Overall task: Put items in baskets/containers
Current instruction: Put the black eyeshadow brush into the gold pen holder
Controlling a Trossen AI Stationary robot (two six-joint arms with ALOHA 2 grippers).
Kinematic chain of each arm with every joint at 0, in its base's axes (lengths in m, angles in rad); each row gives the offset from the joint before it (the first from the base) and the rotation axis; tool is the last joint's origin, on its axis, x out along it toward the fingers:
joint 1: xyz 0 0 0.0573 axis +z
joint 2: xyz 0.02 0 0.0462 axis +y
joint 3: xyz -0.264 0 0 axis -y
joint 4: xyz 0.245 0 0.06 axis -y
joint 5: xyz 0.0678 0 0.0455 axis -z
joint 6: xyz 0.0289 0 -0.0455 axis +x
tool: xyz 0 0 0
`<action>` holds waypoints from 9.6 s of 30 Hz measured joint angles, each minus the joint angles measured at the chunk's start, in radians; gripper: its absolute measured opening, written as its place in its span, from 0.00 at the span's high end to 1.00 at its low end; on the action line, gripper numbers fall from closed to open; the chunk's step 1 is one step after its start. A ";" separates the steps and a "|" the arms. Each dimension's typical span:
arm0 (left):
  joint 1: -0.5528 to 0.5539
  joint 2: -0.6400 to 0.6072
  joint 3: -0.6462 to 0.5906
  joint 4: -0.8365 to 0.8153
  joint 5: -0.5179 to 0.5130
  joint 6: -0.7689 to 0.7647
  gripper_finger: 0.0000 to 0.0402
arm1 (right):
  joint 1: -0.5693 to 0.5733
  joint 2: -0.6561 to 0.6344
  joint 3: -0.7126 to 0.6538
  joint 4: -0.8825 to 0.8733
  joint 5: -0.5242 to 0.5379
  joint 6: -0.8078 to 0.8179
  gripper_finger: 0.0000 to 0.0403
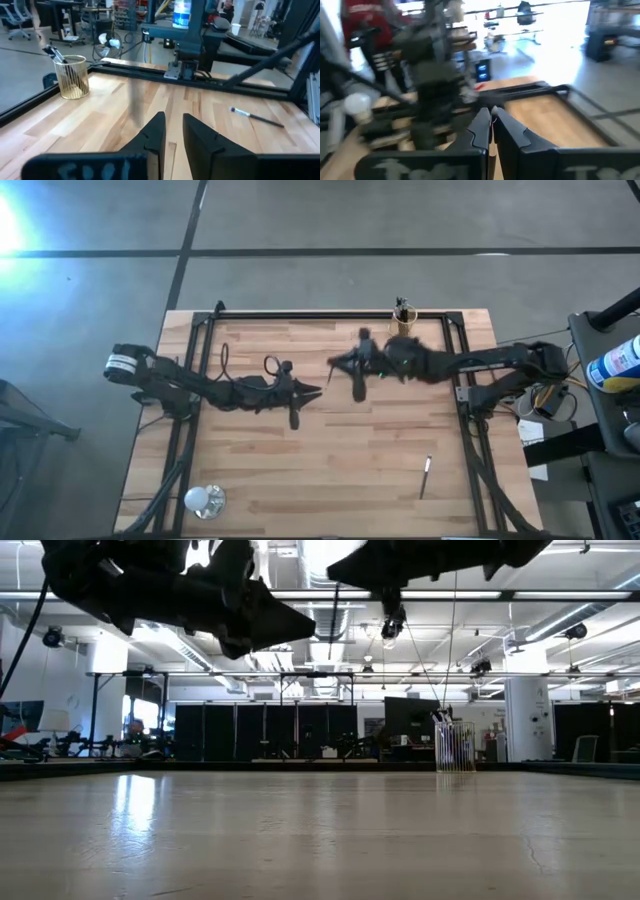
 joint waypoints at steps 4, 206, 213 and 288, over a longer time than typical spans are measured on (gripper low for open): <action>0.002 0.000 -0.027 0.023 0.003 0.016 0.85 | -0.080 -0.127 -0.009 -0.163 0.069 -0.042 0.97; 0.065 0.001 -0.263 0.278 0.026 -0.039 1.00 | -0.586 -0.512 -0.420 0.014 0.017 -0.171 0.98; 0.065 0.001 -0.265 0.284 0.026 -0.043 1.00 | -0.667 -0.512 -0.464 0.050 0.017 -0.165 0.98; 0.070 0.001 -0.266 0.282 0.026 -0.046 1.00 | -0.855 -0.477 -0.526 0.326 0.179 -0.161 0.98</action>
